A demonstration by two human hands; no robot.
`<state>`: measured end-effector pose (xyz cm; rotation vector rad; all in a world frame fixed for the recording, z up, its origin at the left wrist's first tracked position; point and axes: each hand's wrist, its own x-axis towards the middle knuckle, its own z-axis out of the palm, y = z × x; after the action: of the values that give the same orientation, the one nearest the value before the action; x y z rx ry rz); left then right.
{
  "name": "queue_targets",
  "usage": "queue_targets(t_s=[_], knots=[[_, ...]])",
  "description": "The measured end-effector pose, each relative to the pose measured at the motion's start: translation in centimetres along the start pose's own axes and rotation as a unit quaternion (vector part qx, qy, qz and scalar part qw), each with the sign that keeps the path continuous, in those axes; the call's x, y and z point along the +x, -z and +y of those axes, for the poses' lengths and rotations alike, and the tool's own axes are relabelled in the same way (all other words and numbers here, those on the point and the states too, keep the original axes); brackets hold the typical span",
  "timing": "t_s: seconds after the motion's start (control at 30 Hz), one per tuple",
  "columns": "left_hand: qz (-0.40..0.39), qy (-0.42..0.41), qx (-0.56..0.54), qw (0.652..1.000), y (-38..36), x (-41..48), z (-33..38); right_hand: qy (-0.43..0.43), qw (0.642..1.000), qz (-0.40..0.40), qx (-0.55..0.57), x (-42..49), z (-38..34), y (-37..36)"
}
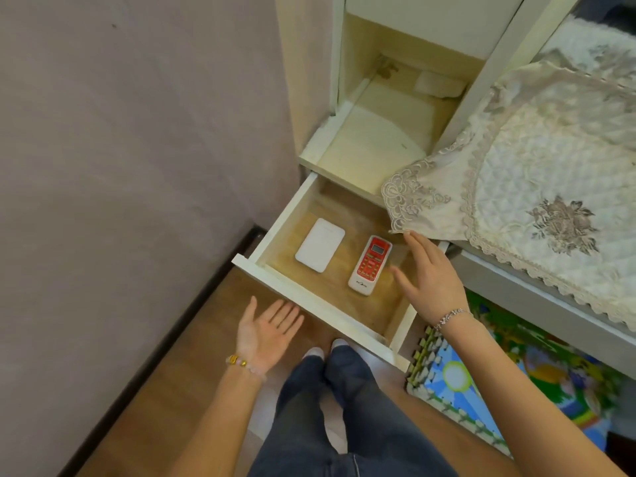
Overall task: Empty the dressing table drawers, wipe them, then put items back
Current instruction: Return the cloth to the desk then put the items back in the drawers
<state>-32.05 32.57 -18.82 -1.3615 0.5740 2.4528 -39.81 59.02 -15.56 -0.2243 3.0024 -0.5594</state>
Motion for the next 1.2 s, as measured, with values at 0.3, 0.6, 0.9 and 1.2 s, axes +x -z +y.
queue_targets(t_s=[0.3, 0.6, 0.9, 1.2], knots=[[-0.003, 0.024, 0.026, 0.999, -1.5, 0.4, 0.8, -0.020, 1.000, -0.020, -0.013, 2.8, 2.6, 0.0], [-0.005, 0.015, 0.031, 0.999, -4.6, 2.0, 0.5, -0.031, 0.996, -0.083, -0.030, 8.3, 6.6, 0.3], [-0.027, 0.010, 0.016, 0.999, -8.5, 4.7, 0.3, -0.010, 0.996, -0.092, 0.016, 8.7, 7.6, 0.1], [-0.068, 0.012, -0.004, 0.998, -15.5, 9.3, -0.4, 0.001, 0.995, -0.099, 0.012, 8.9, 7.9, -0.1]])
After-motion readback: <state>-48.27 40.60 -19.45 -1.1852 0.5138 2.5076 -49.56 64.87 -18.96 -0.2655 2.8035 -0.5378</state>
